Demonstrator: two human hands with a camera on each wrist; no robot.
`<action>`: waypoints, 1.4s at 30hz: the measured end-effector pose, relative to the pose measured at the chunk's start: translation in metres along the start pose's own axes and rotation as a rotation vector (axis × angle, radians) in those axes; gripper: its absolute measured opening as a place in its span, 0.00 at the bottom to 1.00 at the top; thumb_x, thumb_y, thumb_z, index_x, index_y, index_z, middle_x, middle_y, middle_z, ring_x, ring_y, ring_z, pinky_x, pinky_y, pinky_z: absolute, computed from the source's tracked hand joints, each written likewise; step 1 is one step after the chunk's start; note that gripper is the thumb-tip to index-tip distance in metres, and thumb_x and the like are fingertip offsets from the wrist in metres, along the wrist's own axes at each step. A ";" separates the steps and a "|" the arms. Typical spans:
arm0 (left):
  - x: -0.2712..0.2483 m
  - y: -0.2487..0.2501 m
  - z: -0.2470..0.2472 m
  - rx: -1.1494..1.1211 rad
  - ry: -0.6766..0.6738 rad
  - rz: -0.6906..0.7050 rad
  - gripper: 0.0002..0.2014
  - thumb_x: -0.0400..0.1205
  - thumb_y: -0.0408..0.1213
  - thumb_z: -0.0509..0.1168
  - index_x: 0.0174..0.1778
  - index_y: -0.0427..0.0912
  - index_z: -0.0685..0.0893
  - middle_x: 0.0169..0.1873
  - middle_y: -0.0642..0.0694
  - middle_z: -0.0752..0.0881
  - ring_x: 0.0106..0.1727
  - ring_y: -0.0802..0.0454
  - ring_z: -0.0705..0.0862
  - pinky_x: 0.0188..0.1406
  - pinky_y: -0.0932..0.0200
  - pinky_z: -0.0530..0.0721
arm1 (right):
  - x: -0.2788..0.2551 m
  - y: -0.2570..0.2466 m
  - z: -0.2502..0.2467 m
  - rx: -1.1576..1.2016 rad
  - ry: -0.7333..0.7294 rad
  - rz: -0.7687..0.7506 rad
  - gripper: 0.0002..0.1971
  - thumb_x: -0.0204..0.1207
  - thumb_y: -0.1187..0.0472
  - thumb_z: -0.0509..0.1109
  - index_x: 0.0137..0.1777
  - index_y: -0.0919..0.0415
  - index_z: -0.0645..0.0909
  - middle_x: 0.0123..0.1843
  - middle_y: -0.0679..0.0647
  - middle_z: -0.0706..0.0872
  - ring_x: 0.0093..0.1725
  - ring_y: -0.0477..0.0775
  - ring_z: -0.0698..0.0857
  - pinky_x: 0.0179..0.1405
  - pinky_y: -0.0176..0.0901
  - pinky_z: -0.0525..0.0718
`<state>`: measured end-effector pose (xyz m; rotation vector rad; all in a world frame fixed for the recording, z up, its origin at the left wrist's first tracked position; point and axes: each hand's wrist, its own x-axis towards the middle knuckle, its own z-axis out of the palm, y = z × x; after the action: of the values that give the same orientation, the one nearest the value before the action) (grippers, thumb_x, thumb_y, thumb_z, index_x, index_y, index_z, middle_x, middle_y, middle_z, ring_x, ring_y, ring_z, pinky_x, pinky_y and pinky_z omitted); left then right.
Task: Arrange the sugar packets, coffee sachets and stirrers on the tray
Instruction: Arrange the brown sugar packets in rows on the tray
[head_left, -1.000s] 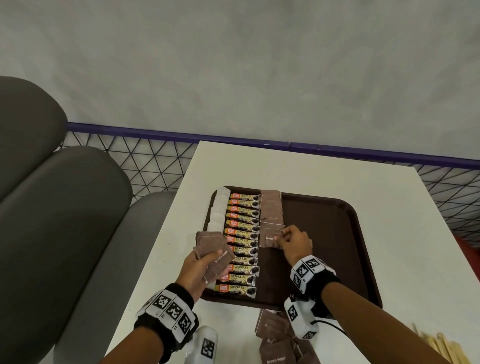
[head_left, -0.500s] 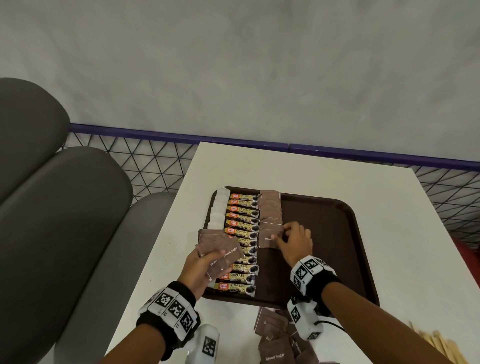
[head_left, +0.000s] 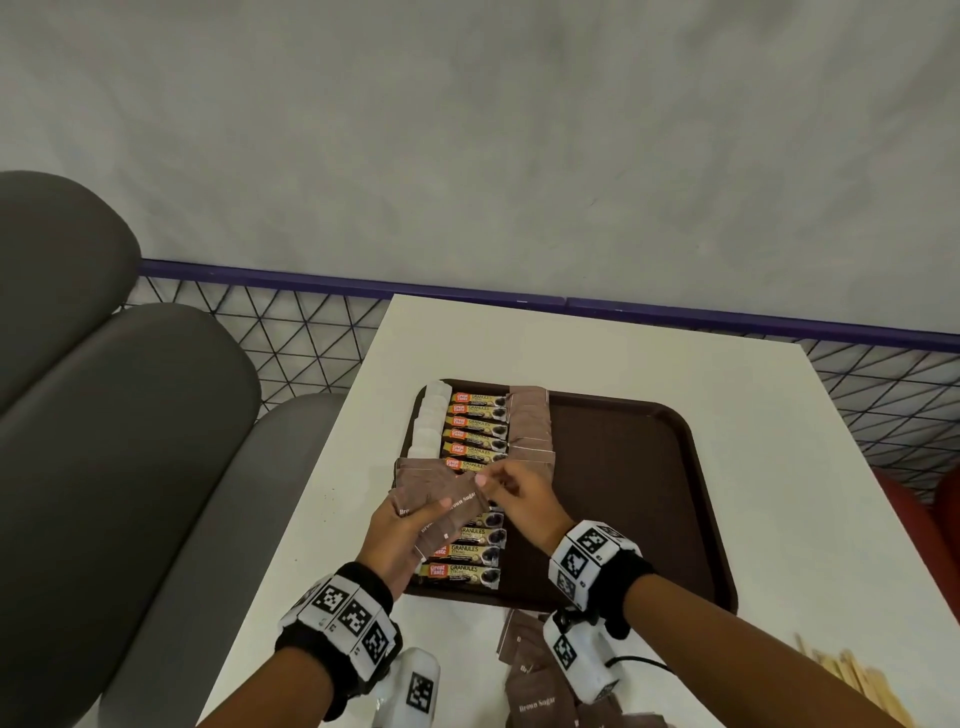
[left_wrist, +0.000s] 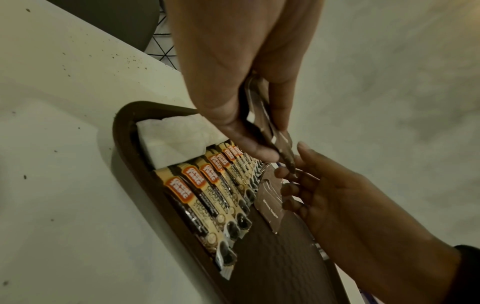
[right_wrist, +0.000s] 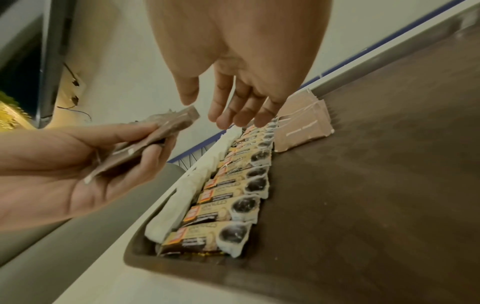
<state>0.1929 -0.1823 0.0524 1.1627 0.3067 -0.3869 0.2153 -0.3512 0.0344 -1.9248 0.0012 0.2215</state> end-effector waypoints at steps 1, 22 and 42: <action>0.000 -0.001 0.000 0.004 -0.010 -0.001 0.16 0.77 0.24 0.66 0.61 0.36 0.81 0.52 0.36 0.88 0.47 0.46 0.89 0.42 0.51 0.88 | -0.002 -0.001 0.002 0.022 -0.032 0.019 0.01 0.78 0.57 0.67 0.47 0.52 0.78 0.47 0.55 0.82 0.47 0.51 0.81 0.51 0.42 0.81; 0.005 -0.001 -0.013 -0.010 0.025 -0.065 0.06 0.80 0.26 0.65 0.48 0.38 0.85 0.41 0.36 0.87 0.42 0.44 0.88 0.33 0.53 0.89 | 0.005 0.053 -0.037 -0.106 0.324 0.314 0.14 0.74 0.65 0.71 0.33 0.51 0.72 0.33 0.52 0.79 0.37 0.51 0.79 0.33 0.33 0.74; 0.012 -0.003 -0.013 -0.042 0.031 -0.153 0.15 0.79 0.24 0.64 0.61 0.39 0.80 0.54 0.35 0.85 0.55 0.36 0.85 0.40 0.48 0.90 | 0.008 0.050 -0.030 -0.420 0.330 0.363 0.18 0.75 0.60 0.69 0.30 0.51 0.64 0.37 0.52 0.77 0.49 0.53 0.73 0.43 0.40 0.70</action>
<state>0.2018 -0.1726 0.0403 1.1085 0.4303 -0.4947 0.2226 -0.3961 -0.0034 -2.3522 0.5666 0.1498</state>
